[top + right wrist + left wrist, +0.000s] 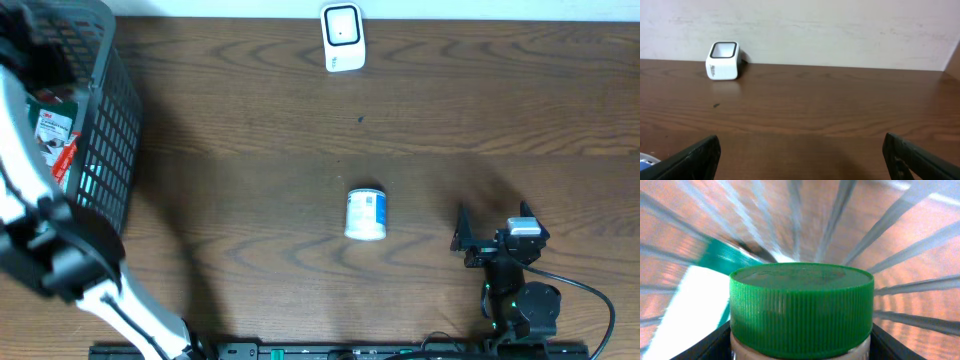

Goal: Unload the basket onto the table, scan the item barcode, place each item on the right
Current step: 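Lift the green-capped jar and carry it toward the scanner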

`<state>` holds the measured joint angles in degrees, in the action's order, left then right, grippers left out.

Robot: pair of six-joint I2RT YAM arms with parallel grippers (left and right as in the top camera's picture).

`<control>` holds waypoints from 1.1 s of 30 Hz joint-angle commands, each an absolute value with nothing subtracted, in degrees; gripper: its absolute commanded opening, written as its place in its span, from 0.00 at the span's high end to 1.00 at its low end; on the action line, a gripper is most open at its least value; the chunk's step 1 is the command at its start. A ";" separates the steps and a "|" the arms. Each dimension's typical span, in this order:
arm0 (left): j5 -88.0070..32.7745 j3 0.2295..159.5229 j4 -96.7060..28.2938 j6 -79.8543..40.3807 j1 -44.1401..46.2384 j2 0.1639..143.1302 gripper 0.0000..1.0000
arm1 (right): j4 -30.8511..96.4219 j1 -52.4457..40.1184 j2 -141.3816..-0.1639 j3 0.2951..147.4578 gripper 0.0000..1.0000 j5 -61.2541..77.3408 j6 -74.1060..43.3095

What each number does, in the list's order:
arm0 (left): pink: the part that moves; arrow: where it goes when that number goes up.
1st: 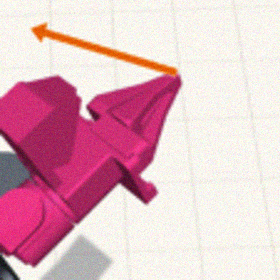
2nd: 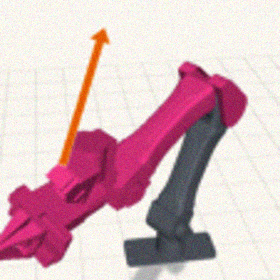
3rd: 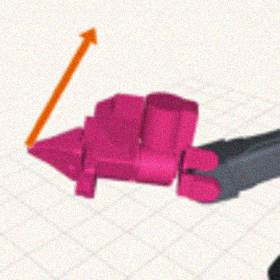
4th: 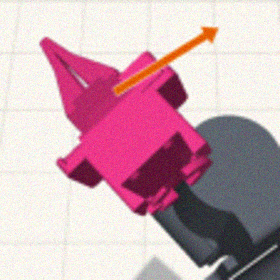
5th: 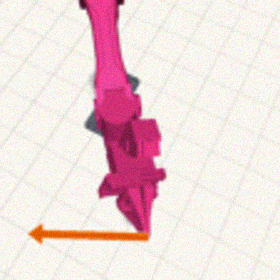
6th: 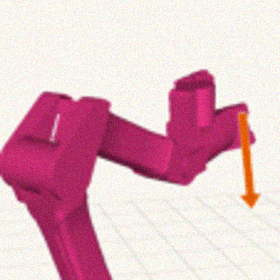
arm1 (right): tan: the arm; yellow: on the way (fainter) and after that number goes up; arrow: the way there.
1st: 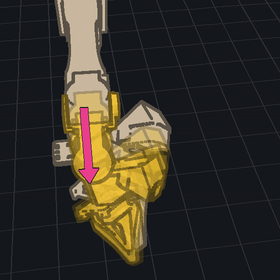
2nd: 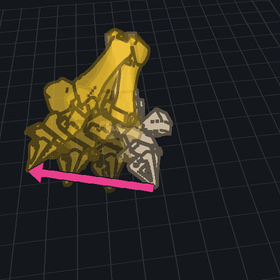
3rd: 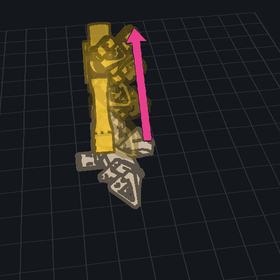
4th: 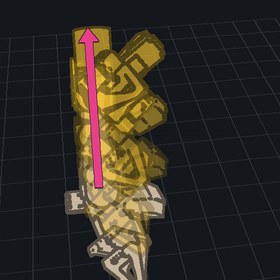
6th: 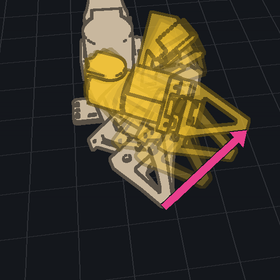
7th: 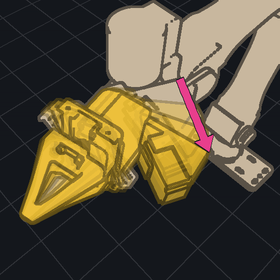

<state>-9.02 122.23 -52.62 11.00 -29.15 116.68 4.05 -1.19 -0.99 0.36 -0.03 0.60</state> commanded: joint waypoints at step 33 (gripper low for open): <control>-17.21 106.26 -53.41 -22.52 41.98 106.39 0.36 | 4.27 -0.84 -0.75 0.32 0.01 -0.58 0.01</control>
<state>-19.25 105.56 -55.18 -18.72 38.37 104.49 4.05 -1.19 -0.99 0.36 -0.03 0.60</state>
